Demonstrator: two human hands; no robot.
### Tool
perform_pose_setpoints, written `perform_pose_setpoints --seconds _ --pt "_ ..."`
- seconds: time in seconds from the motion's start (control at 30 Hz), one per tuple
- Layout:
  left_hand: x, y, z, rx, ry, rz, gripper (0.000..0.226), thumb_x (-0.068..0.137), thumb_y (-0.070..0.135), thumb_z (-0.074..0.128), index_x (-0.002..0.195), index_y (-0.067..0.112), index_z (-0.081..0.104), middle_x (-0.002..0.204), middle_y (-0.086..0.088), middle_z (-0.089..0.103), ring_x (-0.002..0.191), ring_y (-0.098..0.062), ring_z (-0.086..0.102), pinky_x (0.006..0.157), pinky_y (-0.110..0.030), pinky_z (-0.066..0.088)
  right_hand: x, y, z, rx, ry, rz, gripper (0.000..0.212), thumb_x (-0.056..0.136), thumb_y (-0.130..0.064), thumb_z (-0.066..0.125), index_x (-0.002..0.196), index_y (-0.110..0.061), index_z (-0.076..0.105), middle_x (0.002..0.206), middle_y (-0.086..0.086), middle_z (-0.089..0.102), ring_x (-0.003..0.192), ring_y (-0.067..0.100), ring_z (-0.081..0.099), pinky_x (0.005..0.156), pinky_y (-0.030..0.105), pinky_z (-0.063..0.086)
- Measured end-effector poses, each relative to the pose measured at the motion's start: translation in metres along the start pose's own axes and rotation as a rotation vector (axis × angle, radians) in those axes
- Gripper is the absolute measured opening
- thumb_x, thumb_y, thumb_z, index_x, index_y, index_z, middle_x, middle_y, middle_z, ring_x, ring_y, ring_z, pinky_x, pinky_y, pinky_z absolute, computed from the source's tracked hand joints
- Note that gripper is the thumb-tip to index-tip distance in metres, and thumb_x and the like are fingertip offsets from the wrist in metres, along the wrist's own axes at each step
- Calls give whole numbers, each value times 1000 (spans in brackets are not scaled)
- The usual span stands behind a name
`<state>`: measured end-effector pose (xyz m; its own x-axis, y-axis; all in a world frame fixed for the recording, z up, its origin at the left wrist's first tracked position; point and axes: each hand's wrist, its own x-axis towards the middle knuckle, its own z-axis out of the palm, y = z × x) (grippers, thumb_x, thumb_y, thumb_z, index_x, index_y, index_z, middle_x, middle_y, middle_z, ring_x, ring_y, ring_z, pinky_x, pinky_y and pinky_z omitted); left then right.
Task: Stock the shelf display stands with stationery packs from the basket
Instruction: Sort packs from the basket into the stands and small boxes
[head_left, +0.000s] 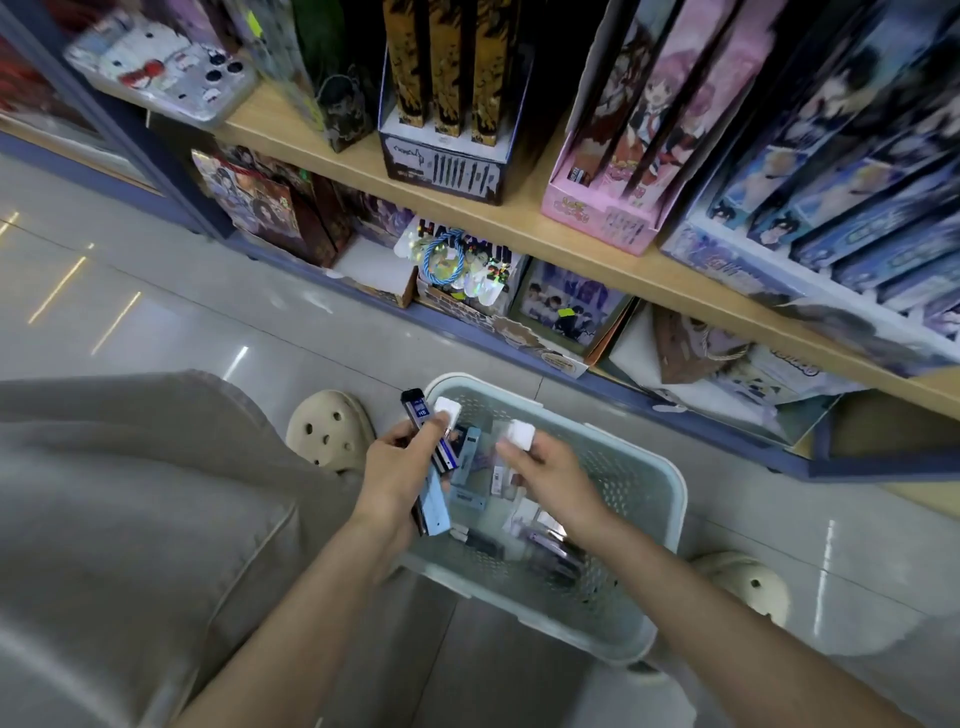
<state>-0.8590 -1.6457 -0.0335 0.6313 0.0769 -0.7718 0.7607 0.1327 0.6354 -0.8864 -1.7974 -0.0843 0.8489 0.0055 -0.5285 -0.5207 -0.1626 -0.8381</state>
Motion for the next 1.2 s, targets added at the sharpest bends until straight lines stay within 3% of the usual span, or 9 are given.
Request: perform_pose_setpoints --seconds 0.1,0.27,0.4,0.67,0.73,0.8,0.93,1.03,1.2 --pt "-12 3 1 23 -43 0 27 87 32 68 96 7 67 70 -9 64 54 -21 53 53 -28 48 -14 -31 -1 20 19 -64 7 94 -22 55 95 -25 61 86 -9 66 76 0 62 75 20 51" --pt "-37 14 5 41 -153 74 17 87 26 69 92 10 66 66 -8 64 48 -18 55 50 -26 47 -33 -75 -7 34 123 -115 12 94 -23 56 100 -15 63 91 1 67 84 14 61 81 32 49" --pt "-60 31 8 69 -223 130 17 82 21 74 90 9 64 57 -2 60 37 -8 48 38 -17 40 -54 -104 -15 45 172 -145 10 92 -20 60 100 -19 67 95 1 70 86 13 64 82 29 50" --pt "-99 64 18 104 -334 199 25 76 15 79 92 12 61 52 1 61 36 -6 43 38 -19 35 -98 -144 -24 10 305 -211 10 82 -20 72 77 -27 67 73 -10 68 57 -3 58 61 18 49" --pt "-109 73 20 95 -368 203 20 79 12 76 92 10 61 41 4 55 30 -4 38 34 -17 31 -106 -153 -27 5 343 -210 1 83 -18 71 82 -17 70 81 3 72 67 6 62 69 26 51" --pt "-118 81 22 88 -394 227 20 80 10 75 94 9 60 38 5 51 29 -4 35 32 -16 29 -114 -162 -32 24 354 -193 11 88 -17 64 91 -7 70 93 16 71 78 16 63 72 28 54" --pt "-127 101 26 67 -423 285 25 80 10 75 101 6 61 40 4 53 32 -6 38 33 -18 31 -134 -188 -52 2 328 -223 18 96 -21 51 100 -13 66 108 15 68 94 17 67 75 20 56" --pt "-135 120 34 59 -450 337 34 78 10 76 108 1 62 48 2 59 35 -6 43 34 -18 33 -154 -218 -76 -125 427 -318 18 96 -19 52 104 -10 65 107 10 67 83 6 63 67 11 52" --pt "-154 157 57 87 -486 443 44 78 16 77 116 5 58 50 1 61 38 -8 42 36 -18 35 -187 -280 -125 -284 632 -568 2 92 -20 59 92 -22 61 95 5 70 83 15 65 74 28 55"
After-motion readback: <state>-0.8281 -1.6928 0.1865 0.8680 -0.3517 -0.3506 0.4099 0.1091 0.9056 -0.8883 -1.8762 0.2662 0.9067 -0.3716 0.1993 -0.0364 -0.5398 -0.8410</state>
